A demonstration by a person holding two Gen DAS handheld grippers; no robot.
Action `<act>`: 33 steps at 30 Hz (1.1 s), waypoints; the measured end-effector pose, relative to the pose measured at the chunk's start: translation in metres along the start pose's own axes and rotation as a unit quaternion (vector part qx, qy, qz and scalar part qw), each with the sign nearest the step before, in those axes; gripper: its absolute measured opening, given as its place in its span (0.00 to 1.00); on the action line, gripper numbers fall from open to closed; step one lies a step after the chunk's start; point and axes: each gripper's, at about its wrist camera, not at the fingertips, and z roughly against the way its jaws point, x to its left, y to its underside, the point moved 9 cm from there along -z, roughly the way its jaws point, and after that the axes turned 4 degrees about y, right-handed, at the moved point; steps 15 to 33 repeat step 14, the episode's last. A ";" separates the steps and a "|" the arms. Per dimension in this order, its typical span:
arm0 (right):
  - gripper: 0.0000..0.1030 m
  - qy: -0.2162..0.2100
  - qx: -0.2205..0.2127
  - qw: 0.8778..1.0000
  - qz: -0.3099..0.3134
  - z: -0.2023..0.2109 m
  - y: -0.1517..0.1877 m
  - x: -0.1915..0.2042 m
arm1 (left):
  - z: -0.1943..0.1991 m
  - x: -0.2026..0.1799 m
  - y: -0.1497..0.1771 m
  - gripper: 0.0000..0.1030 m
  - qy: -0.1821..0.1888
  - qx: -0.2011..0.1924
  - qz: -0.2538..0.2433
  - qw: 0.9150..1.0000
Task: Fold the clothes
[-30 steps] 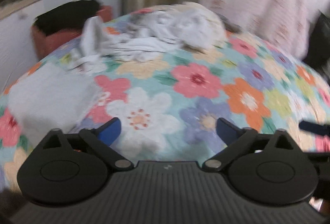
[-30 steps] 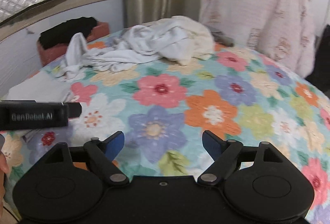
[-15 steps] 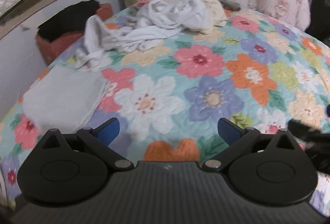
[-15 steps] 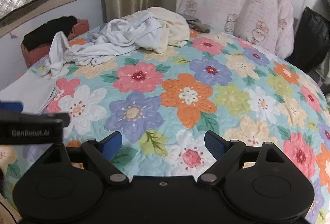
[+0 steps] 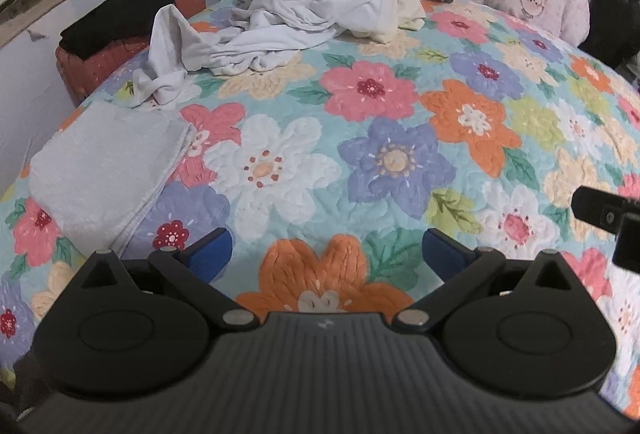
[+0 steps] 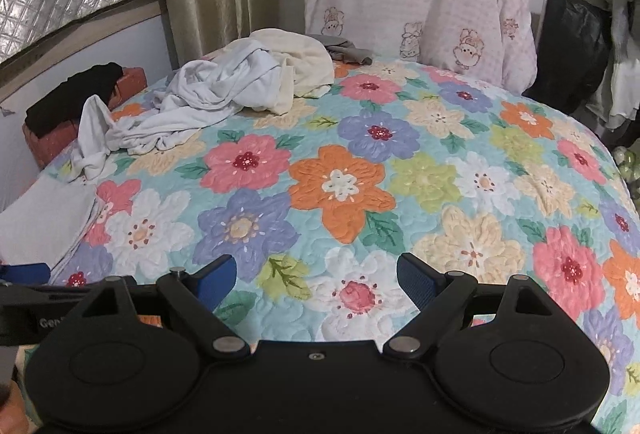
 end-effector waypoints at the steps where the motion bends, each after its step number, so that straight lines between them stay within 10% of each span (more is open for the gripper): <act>1: 0.88 0.000 0.002 1.000 -0.002 0.000 0.001 -0.001 | 0.000 -0.001 0.001 1.00 -0.003 0.001 -0.002 1.000; 33: 0.88 0.002 0.007 1.000 -0.008 -0.004 0.005 -0.002 | -0.002 -0.003 0.003 1.00 0.012 0.000 0.002 1.000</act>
